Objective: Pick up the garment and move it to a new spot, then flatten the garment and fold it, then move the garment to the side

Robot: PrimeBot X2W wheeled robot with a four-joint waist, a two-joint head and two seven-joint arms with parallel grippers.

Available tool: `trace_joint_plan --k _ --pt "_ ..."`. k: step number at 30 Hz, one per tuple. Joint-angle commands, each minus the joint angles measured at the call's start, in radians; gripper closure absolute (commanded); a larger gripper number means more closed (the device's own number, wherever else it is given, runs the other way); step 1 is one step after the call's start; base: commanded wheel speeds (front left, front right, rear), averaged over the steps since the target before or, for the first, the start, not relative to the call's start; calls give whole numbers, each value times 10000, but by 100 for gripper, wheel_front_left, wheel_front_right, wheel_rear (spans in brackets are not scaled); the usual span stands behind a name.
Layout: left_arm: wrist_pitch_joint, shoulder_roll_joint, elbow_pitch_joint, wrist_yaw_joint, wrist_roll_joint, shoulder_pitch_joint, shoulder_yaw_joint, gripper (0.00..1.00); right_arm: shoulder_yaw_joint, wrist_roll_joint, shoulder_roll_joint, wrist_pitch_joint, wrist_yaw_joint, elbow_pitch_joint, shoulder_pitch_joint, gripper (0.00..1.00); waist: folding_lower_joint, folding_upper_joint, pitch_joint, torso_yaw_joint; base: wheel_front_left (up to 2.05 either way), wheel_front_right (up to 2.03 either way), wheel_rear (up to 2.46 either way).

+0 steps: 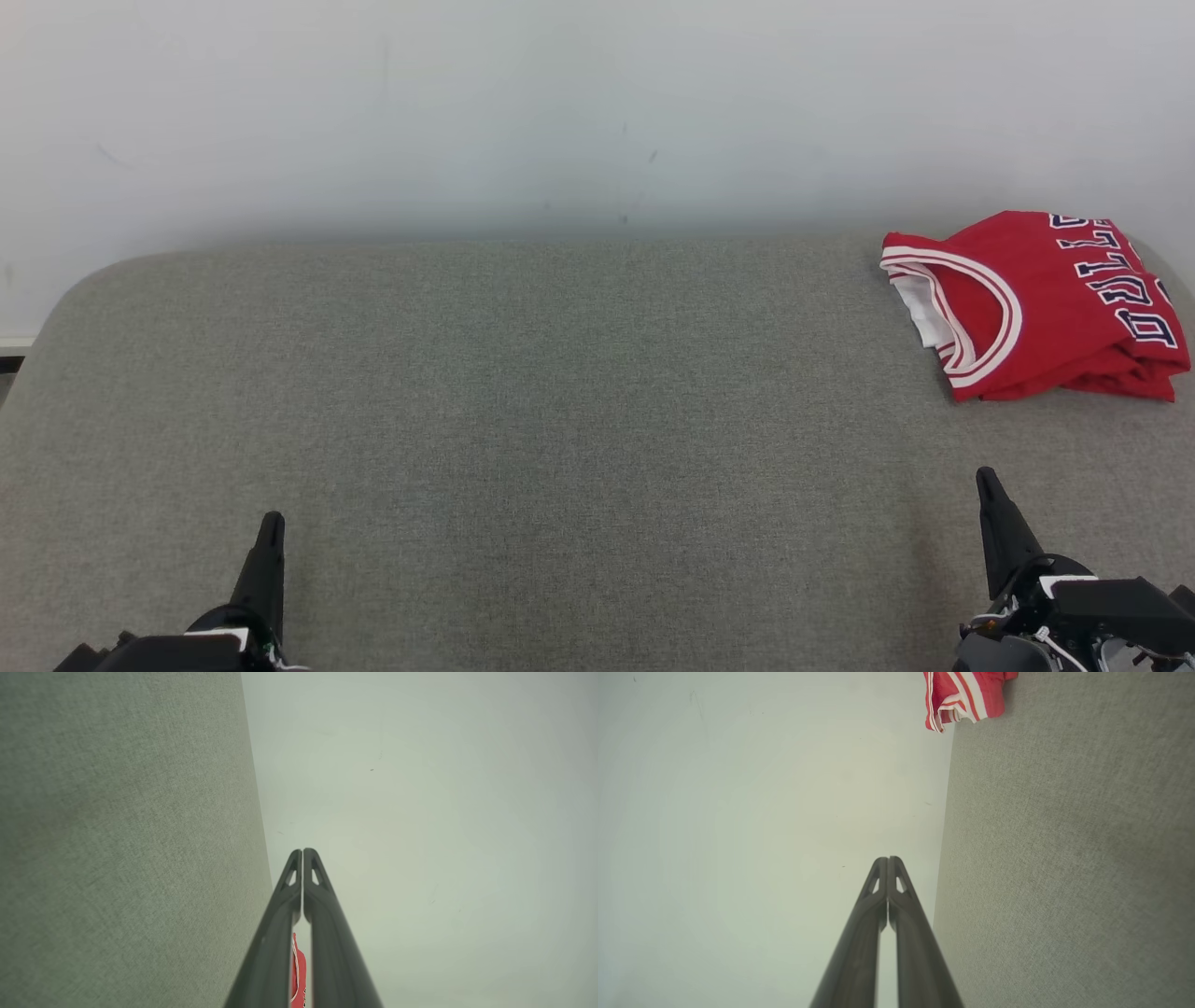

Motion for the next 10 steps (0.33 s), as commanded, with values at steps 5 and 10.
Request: trace_joint_plan --k 5,10 --pt "6 -21 1 -29 -48 -70 21 100 -34 -56 18 46 8 11 -66 100 0 -1 0 0 0 0 0" --pt "6 -21 1 -29 -48 -70 19 100 -39 -45 22 52 8 12 -66 100 0 -1 0 0 0 0 0"
